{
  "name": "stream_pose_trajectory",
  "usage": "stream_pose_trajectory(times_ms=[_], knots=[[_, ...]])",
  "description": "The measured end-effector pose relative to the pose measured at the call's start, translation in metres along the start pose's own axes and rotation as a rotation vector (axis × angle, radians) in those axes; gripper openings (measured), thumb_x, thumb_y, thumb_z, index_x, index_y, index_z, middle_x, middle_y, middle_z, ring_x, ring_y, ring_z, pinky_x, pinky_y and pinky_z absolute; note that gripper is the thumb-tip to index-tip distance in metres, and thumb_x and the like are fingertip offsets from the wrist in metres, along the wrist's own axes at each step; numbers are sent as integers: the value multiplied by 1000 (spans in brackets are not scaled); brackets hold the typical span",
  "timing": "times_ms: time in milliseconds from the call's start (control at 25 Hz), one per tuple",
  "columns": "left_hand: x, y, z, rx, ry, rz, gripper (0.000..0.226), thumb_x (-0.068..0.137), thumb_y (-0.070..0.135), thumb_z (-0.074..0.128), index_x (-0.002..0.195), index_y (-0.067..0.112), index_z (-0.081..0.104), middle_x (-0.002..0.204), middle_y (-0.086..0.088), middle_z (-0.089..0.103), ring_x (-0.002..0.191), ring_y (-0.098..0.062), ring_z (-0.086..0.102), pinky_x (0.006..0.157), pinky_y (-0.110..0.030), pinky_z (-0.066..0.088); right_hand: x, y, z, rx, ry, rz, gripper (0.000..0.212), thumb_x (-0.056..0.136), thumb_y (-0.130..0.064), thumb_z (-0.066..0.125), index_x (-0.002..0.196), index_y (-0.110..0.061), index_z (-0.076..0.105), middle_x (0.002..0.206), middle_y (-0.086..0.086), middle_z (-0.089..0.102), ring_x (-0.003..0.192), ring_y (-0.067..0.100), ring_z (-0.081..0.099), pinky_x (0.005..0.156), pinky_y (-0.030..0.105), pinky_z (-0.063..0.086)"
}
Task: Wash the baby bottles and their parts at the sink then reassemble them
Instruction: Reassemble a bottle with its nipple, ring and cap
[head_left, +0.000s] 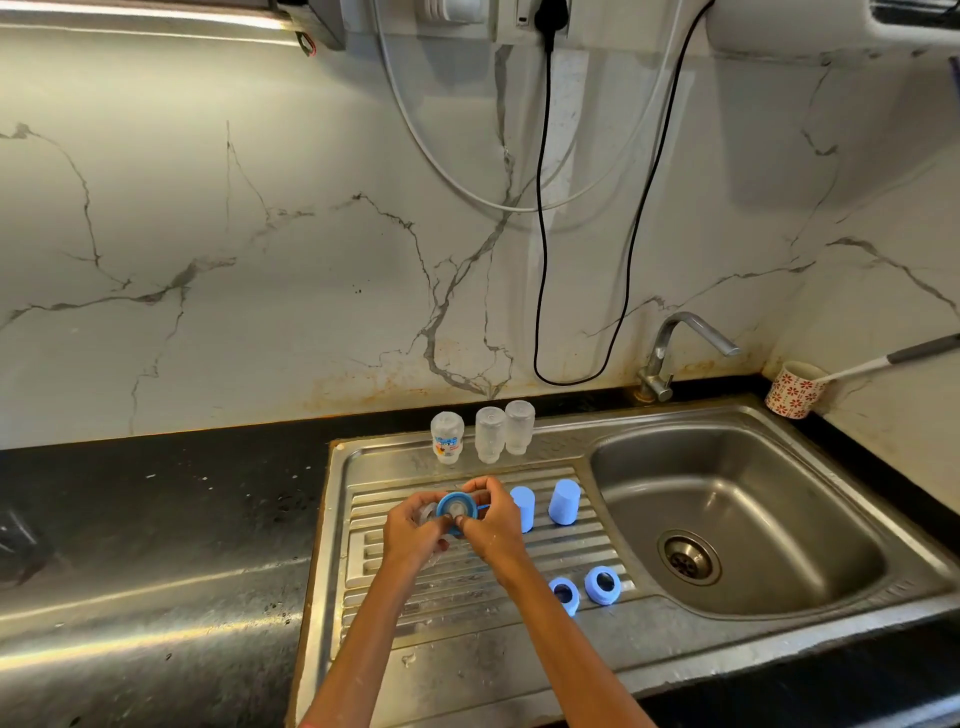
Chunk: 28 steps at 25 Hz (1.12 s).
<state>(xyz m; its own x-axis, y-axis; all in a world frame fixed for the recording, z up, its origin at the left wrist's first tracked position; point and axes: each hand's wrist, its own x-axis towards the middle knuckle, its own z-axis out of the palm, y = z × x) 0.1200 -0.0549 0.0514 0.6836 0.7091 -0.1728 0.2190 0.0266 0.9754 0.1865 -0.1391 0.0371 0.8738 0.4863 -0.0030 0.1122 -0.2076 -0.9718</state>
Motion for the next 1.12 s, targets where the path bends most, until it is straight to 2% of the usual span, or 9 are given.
stream_pose_trajectory(times_ms=[120, 280, 440, 520, 640, 800, 920, 1040, 1120], knots=[[-3, -2, 2, 58, 22, 46, 19, 80, 0, 69, 87, 16, 62, 83, -6, 61, 66, -13, 59, 42, -13, 45, -3, -2, 4, 12, 22, 35, 35, 77, 7, 66, 97, -16, 50, 87, -6, 55, 85, 10, 57, 65, 16, 53], [-4, -2, -5, 8, -24, -19, 19, 81, 1, 68, 87, 18, 63, 85, -8, 62, 71, -16, 60, 49, -20, 47, -2, 1, -2, 62, -105, 68, 28, 83, 4, 64, 107, -8, 57, 94, 1, 59, 88, 11, 60, 66, 17, 56], [-1, -6, -15, -70, -39, -29, 21, 84, 0, 64, 91, 20, 65, 91, -3, 64, 77, -15, 61, 51, -21, 47, 2, 4, -1, 295, -238, 188, 18, 92, -18, 60, 108, -10, 61, 110, 12, 62, 104, 25, 62, 80, 29, 57], [-2, -5, -15, -28, -69, 29, 26, 83, -3, 64, 89, 22, 67, 91, -1, 65, 77, -15, 61, 48, -18, 47, 2, 4, 3, 299, -235, 283, 25, 95, -34, 53, 107, -12, 58, 115, 14, 59, 104, 24, 61, 81, 33, 58], [-4, -5, -16, -40, -123, 40, 28, 82, -4, 63, 93, 20, 69, 94, -3, 67, 81, -20, 62, 47, -18, 46, 3, 4, 2, 277, -232, 324, 24, 93, -35, 58, 107, -16, 52, 114, 9, 55, 102, 21, 60, 79, 35, 59], [6, -1, -34, -255, -82, -77, 24, 91, 9, 50, 106, 12, 68, 103, -1, 67, 94, -20, 59, 62, -29, 43, 7, -5, -6, 202, -27, 63, 29, 87, -18, 66, 105, -29, 46, 111, 12, 61, 95, 17, 60, 74, 19, 51], [10, -2, -38, -275, 32, -130, 20, 95, 18, 49, 91, 15, 69, 97, -4, 66, 90, -19, 58, 67, -31, 45, 12, -9, -1, 47, 205, -307, 38, 85, -11, 68, 116, -13, 48, 107, -3, 57, 95, 7, 56, 83, 16, 48], [14, -11, -36, -211, 79, -128, 16, 93, 11, 54, 88, 16, 68, 96, -6, 65, 89, -22, 58, 64, -31, 46, 18, -3, 2, -97, -66, -320, 49, 77, -10, 75, 120, -6, 51, 103, -9, 56, 91, 4, 55, 86, 24, 50], [22, -14, -37, -175, 126, -106, 13, 92, 8, 55, 96, 10, 67, 101, -10, 64, 94, -24, 57, 61, -29, 46, 25, 2, -1, -69, -134, -286, 53, 75, -10, 77, 121, -8, 53, 102, -11, 57, 92, 1, 56, 85, 14, 46]])
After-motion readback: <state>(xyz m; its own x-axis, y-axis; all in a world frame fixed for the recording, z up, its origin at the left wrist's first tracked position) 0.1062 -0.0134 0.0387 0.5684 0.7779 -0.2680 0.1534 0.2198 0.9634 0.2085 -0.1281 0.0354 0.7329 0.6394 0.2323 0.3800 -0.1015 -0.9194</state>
